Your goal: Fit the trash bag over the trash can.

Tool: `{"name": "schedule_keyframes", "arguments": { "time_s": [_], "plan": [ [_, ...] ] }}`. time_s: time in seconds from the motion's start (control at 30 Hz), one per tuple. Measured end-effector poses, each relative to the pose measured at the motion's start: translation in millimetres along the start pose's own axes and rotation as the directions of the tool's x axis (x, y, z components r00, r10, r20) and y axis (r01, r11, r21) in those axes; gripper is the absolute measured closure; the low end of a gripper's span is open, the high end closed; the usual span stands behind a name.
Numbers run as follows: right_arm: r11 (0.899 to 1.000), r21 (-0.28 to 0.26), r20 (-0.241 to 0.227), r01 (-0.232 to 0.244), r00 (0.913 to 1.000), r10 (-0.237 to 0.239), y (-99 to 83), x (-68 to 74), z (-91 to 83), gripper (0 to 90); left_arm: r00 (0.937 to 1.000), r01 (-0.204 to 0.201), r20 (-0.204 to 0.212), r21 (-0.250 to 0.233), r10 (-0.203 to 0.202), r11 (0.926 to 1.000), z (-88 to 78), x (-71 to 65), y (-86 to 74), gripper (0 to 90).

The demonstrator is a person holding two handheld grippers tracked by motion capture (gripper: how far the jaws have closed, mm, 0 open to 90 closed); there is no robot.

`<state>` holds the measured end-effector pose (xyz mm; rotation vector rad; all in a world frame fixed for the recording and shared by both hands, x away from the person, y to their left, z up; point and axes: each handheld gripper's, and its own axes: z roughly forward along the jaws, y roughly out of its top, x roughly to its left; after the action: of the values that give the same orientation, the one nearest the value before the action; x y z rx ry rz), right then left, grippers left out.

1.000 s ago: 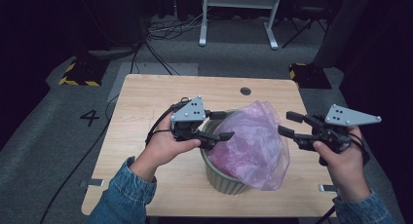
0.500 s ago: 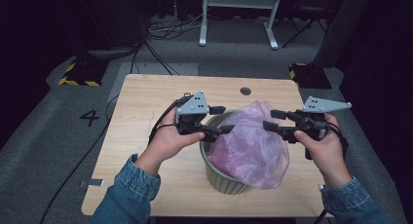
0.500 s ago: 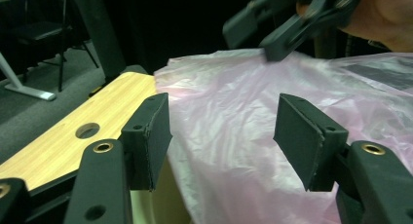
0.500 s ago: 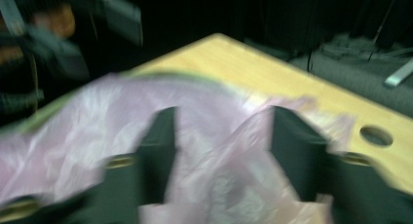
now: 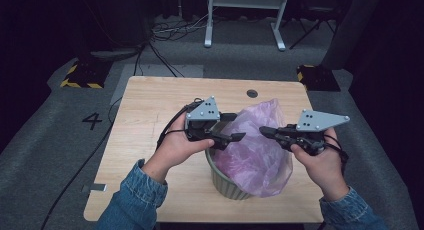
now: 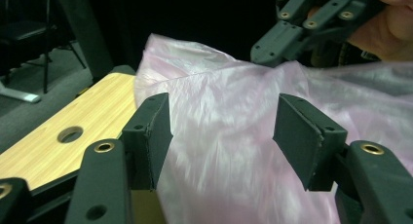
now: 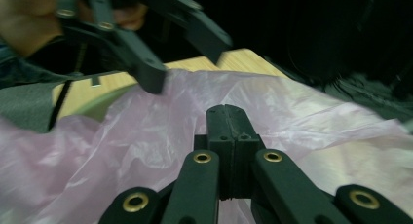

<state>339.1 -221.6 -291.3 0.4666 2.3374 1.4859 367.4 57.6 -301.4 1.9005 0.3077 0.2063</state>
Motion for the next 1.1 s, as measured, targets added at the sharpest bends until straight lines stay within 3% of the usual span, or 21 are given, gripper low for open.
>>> {"name": "schedule_keyframes", "arguments": {
  "time_s": [0.13,0.23,0.37,0.43,0.5,0.57,0.7,0.8,0.9,0.97,1.1],
  "plan": [
    [0.999,-0.004,-0.051,0.041,0.9978,-0.041,3.3,10.7,6.0,90.0,0.9997,-0.016,0.019,0.006,0.016,0.9999,5.7,-3.9,3.5,35.7],
    [0.998,-0.011,-0.05,0.057,0.9971,-0.058,5.5,14.3,8.7,90.0,0.9988,-0.035,0.036,0.015,0.034,0.9993,8.9,-6.0,3.4,31.1],
    [0.998,-0.034,-0.062,0.049,0.9967,-0.051,7.9,14.3,10.6,90.0,0.9957,-0.086,0.038,0.058,0.084,0.9946,14.5,-9.8,1.1,32.2],
    [0.998,-0.04,-0.059,0.054,0.9967,-0.056,9.0,15.3,11.6,90.0,0.9938,-0.101,0.053,0.077,0.097,0.9919,16.1,-11.4,0.6,41.7],
    [0.997,-0.046,-0.059,0.057,0.9965,-0.06,10.1,16.2,11.5,90.0,0.9891,-0.141,0.055,0.091,0.137,0.9858,16.6,-12.6,0.4,64.4],
    [0.997,-0.049,-0.054,0.055,0.9969,-0.057,10.4,16.1,10.7,88.8,0.9887,-0.142,0.061,0.084,0.137,0.9864,15.4,-13.0,-0.1,79.1],
    [0.998,-0.058,-0.006,0.04,0.9992,-0.04,7.0,9.9,2.3,71.5,0.9893,-0.144,0.031,0.058,0.143,0.9878,7.5,-12.1,-3.7,84.4],
    [0.996,-0.084,0.054,-0.006,0.9985,0.011,1.5,-2.3,-10.8,59.8,0.991,-0.132,0.025,0.032,0.132,0.9907,0.4,-11.0,-7.6,85.0],
    [0.994,-0.099,0.109,-0.05,0.9922,0.061,-5.0,-15.4,-21.1,46.7,0.9912,-0.131,0.025,0.018,0.13,0.9913,-4.1,-10.0,-11.6,85.0],
    [0.99,-0.1,0.112,-0.1,0.9874,0.111,-10.5,-23.4,-23.6,37.1,0.9912,-0.13,0.029,0.008,0.129,0.9915,-5.1,-9.8,-13.5,84.9],
    [0.986,-0.089,0.117,-0.143,0.9812,0.153,-16.4,-30.8,-20.5,27.3,0.9898,-0.138,0.038,0.0,0.138,0.9905,-5.4,-10.0,-16.0,84.0]
  ]
}}
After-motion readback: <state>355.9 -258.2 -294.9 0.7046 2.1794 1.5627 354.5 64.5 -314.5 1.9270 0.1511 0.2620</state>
